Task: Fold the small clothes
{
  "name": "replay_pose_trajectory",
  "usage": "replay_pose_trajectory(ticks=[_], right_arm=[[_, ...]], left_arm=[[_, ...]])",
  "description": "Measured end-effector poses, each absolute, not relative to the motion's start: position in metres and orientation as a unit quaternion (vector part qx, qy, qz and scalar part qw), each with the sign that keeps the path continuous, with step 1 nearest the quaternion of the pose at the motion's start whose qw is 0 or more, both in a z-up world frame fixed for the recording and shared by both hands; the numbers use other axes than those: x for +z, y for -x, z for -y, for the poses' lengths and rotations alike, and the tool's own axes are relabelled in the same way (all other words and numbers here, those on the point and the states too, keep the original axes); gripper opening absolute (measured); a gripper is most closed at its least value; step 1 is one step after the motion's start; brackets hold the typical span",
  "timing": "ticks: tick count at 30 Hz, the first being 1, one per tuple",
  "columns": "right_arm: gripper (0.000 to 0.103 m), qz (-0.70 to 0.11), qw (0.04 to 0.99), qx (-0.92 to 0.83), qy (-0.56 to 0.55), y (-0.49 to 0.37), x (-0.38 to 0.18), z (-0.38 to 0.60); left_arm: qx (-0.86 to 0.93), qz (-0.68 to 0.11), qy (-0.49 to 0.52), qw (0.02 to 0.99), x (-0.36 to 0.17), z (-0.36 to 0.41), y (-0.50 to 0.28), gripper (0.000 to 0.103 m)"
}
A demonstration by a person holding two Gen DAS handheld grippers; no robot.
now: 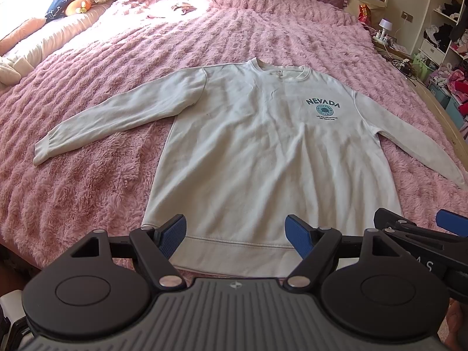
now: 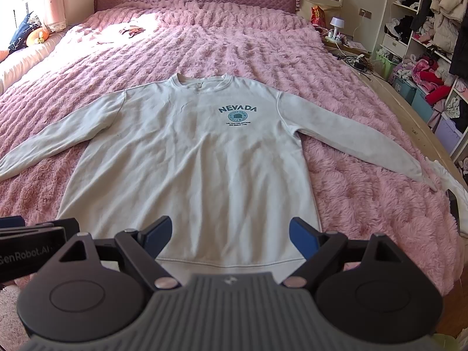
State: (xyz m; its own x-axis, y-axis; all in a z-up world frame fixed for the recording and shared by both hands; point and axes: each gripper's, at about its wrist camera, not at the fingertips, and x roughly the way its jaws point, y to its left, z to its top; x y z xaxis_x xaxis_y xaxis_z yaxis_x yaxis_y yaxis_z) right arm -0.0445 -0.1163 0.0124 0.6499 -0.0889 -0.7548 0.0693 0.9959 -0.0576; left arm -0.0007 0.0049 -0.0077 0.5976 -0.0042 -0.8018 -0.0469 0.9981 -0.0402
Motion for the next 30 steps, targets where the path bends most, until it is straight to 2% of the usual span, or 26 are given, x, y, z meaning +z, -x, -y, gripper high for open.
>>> replay_pose_trajectory(ticks=[30], right_arm=[[0.083, -0.414, 0.909, -0.042, 0.013, 0.0448, 0.0149, 0.1143]], left_arm=[[0.013, -0.452, 0.032, 0.891, -0.0160, -0.0137, 0.0010, 0.090]])
